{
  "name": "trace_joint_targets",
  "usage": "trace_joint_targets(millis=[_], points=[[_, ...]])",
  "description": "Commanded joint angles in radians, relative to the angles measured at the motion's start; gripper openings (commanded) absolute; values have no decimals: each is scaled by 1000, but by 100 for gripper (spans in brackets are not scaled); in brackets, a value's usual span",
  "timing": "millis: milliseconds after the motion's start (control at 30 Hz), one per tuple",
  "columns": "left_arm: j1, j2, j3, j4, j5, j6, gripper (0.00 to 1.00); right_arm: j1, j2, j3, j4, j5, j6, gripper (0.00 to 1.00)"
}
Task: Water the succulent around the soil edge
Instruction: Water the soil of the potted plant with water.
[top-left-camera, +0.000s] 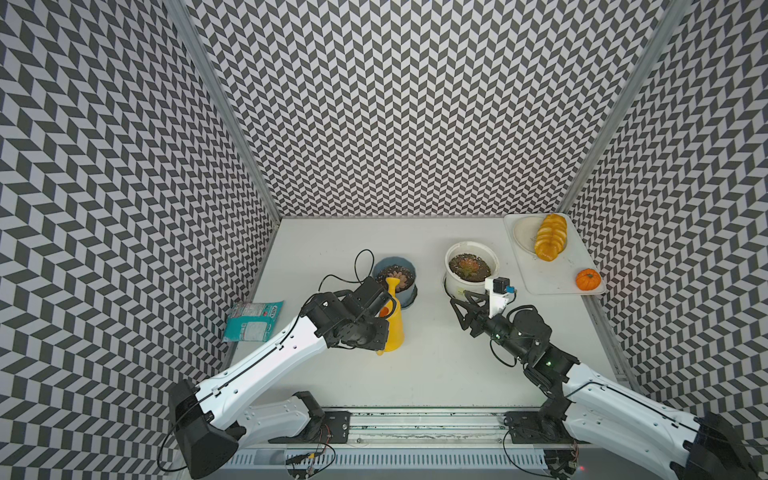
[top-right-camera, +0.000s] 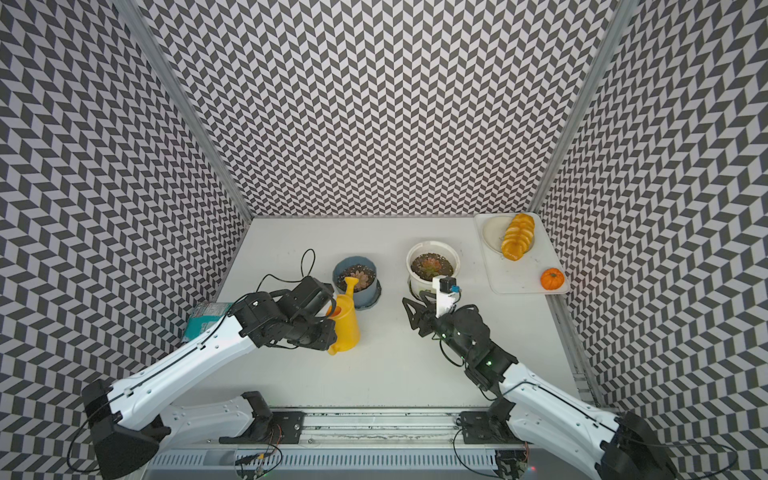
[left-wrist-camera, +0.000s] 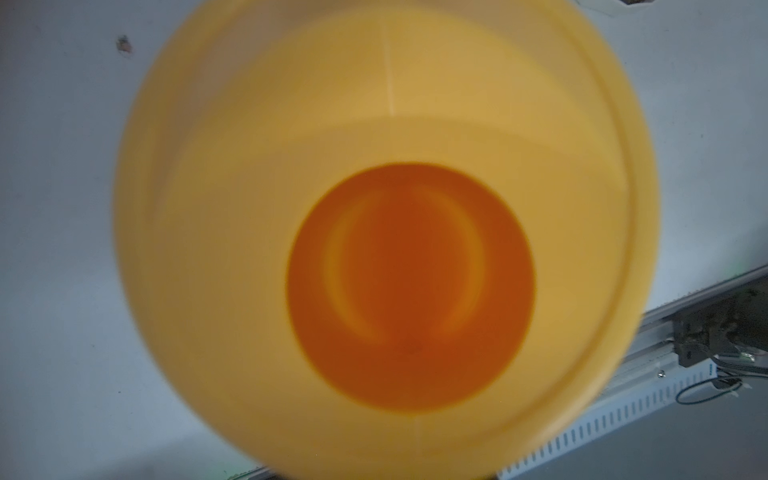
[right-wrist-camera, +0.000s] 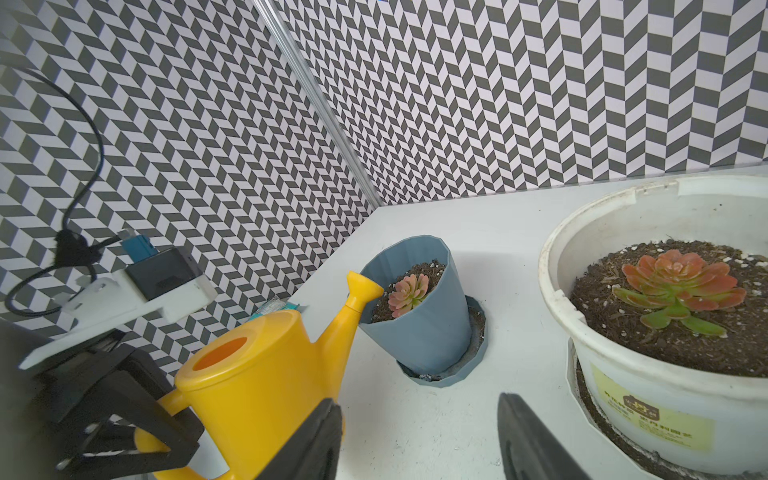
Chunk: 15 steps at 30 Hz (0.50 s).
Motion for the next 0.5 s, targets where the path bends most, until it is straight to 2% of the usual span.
trace_joint_targets(millis=[0, 467], points=[[4, 9, 46, 40, 50, 21, 0, 0, 5, 29, 34, -5, -2, 63], [4, 98, 121, 71, 102, 2, 0, -1, 5, 32, 31, -2, -3, 63]])
